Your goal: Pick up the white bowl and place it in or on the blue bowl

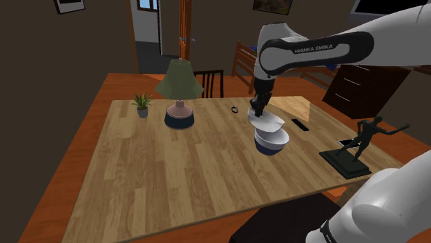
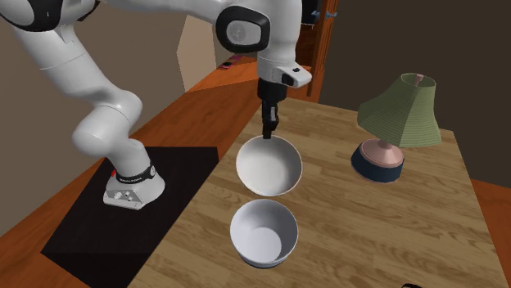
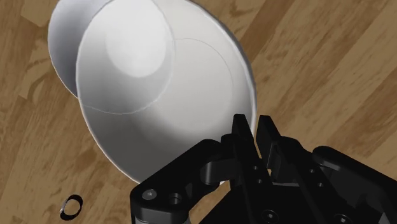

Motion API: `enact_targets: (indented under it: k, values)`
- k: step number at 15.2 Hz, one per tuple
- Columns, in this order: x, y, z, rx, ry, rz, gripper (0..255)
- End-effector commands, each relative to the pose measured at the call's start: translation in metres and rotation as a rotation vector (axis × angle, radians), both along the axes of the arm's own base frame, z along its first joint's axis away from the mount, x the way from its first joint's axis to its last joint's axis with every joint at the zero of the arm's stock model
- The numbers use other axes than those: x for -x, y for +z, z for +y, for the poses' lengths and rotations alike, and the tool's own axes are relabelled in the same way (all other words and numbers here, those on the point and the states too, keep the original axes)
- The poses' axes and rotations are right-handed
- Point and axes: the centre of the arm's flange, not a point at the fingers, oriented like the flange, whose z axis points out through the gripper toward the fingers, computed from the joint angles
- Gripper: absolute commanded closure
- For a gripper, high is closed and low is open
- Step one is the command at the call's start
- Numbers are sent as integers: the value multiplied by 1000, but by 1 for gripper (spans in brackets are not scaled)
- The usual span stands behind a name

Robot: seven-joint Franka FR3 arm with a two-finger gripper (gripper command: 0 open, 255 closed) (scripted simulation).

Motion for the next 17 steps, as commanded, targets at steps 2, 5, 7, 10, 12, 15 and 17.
enact_targets:
  k: [2,5,7,10,12,15,17]
  values:
    - [7,9,-39,0,2,0,255]
    - [12,17,-77,0,2,0,255]
    - [16,22,-104,0,2,0,255]
    - [16,6,-104,0,2,0,255]
    - [16,-4,-104,0,2,0,255]
    - [16,-20,-104,0,2,0,255]
    - [16,-31,-104,0,2,0,255]
